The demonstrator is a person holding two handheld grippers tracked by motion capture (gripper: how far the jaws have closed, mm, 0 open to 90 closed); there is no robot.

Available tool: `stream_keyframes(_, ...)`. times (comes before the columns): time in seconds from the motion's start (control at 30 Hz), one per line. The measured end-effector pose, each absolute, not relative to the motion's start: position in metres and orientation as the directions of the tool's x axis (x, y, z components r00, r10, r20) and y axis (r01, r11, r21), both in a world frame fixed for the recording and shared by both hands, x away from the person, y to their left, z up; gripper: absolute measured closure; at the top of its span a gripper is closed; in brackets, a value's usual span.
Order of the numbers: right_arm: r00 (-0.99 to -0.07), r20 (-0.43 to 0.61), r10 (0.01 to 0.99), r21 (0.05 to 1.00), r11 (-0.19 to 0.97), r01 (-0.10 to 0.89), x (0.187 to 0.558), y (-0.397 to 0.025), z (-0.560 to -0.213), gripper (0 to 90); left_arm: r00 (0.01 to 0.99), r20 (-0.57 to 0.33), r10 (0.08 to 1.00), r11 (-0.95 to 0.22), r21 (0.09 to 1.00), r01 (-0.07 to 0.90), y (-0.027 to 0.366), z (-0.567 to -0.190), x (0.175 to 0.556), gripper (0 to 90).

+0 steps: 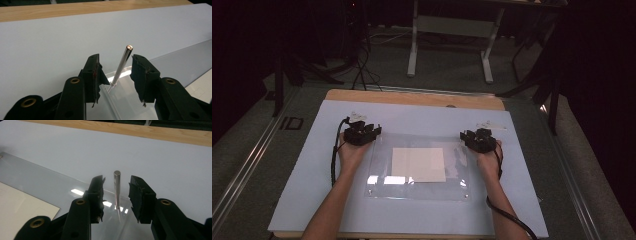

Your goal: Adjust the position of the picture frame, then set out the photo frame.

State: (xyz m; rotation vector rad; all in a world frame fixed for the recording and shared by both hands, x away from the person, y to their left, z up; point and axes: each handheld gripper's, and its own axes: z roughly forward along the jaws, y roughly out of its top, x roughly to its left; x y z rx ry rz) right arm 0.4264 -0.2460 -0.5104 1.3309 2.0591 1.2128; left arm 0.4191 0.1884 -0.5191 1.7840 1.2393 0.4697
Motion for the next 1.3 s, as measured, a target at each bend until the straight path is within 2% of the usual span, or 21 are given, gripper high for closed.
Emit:
stream_keyframes(0.57, -0.474, 0.119, 0.872, 0.837, 0.169, 0.521, 0.428, -0.24, -0.511, 64.4, 0.424, -0.195, 0.884, -0.077, 0.835, 0.545, 0.188, -0.522, 0.424, 61.1)
stream_keyframes(0.73, -0.473, 0.11, 0.874, 0.831, 0.18, 0.526, 0.428, -0.239, -0.514, 65.4, 0.428, -0.19, 0.884, -0.079, 0.84, 0.536, 0.187, -0.523, 0.425, 65.5)
stream_keyframes(1.1, -0.447, 0.086, 0.89, 0.832, 0.183, 0.524, 0.43, -0.24, -0.514, 83.1, 0.449, -0.189, 0.873, -0.09, 0.843, 0.53, 0.182, -0.528, 0.429, 74.7)
stream_keyframes(1.2, -0.446, 0.086, 0.891, 0.834, 0.18, 0.521, 0.43, -0.24, -0.514, 83.9, 0.457, -0.172, 0.873, -0.108, 0.846, 0.522, 0.179, -0.528, 0.428, 81.9)
stream_keyframes(1.3, -0.448, 0.085, 0.89, 0.834, 0.183, 0.521, 0.43, -0.24, -0.514, 84.0, 0.46, -0.163, 0.873, -0.116, 0.846, 0.521, 0.179, -0.527, 0.428, 82.8)
